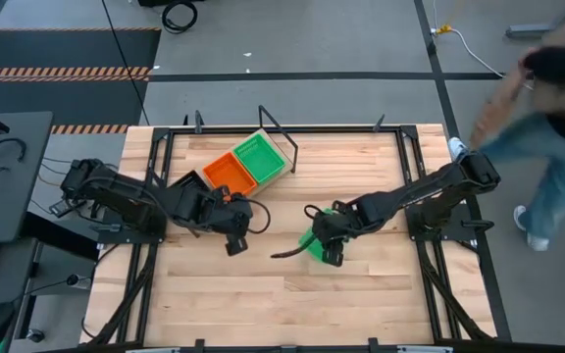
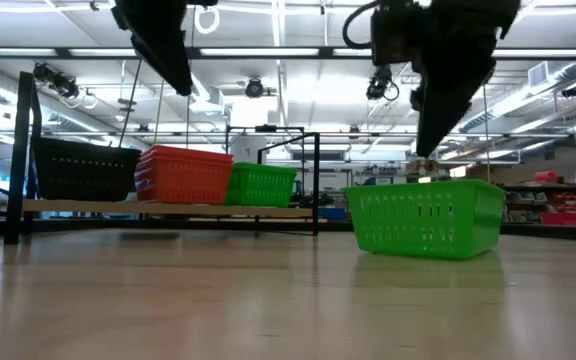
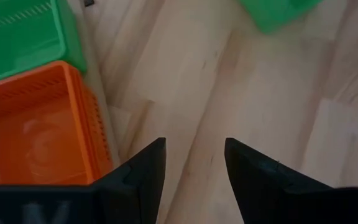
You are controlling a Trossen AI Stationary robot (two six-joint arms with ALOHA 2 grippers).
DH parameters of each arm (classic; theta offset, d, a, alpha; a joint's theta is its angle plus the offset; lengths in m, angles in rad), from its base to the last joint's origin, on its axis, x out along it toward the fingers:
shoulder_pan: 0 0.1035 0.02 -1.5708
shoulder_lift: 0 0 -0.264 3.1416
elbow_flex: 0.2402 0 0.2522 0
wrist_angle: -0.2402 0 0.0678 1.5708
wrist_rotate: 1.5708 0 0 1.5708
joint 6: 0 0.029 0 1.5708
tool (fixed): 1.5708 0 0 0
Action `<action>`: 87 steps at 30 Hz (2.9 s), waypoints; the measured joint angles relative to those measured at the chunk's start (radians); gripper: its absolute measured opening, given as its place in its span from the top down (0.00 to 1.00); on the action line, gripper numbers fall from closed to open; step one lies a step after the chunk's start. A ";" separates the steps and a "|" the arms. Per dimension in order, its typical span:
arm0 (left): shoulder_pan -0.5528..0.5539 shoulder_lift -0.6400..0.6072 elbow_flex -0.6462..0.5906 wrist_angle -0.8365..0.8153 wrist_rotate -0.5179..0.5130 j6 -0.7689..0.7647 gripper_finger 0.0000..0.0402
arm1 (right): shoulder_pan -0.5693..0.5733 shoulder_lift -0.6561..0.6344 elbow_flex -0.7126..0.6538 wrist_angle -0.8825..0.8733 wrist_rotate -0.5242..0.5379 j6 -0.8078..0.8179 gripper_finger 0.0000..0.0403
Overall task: Stack baskets on shelf by color
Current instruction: Stack the green bin on top of the green bin on the shelf
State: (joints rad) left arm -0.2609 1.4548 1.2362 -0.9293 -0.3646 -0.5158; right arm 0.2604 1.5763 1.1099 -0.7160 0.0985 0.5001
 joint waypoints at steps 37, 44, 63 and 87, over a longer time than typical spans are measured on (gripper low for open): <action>-0.182 0.000 0.000 0.005 -0.041 -0.135 0.57 | 0.097 0.351 0.199 0.001 0.110 0.131 0.65; -0.217 0.000 0.000 0.009 -0.047 -0.199 0.57 | 0.116 0.358 0.197 -0.062 0.129 -0.034 0.95; -0.311 0.006 0.000 0.012 -0.134 -0.343 0.57 | 0.066 0.226 0.370 -0.162 0.293 -0.647 0.99; -0.239 0.006 0.000 0.012 -0.299 -0.275 0.57 | -0.456 0.191 0.506 0.006 -0.125 -1.413 0.99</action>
State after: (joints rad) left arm -0.5003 1.4605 1.2362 -0.9173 -0.6634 -0.7911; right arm -0.1951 1.7676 1.6161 -0.7097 -0.0265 -0.9131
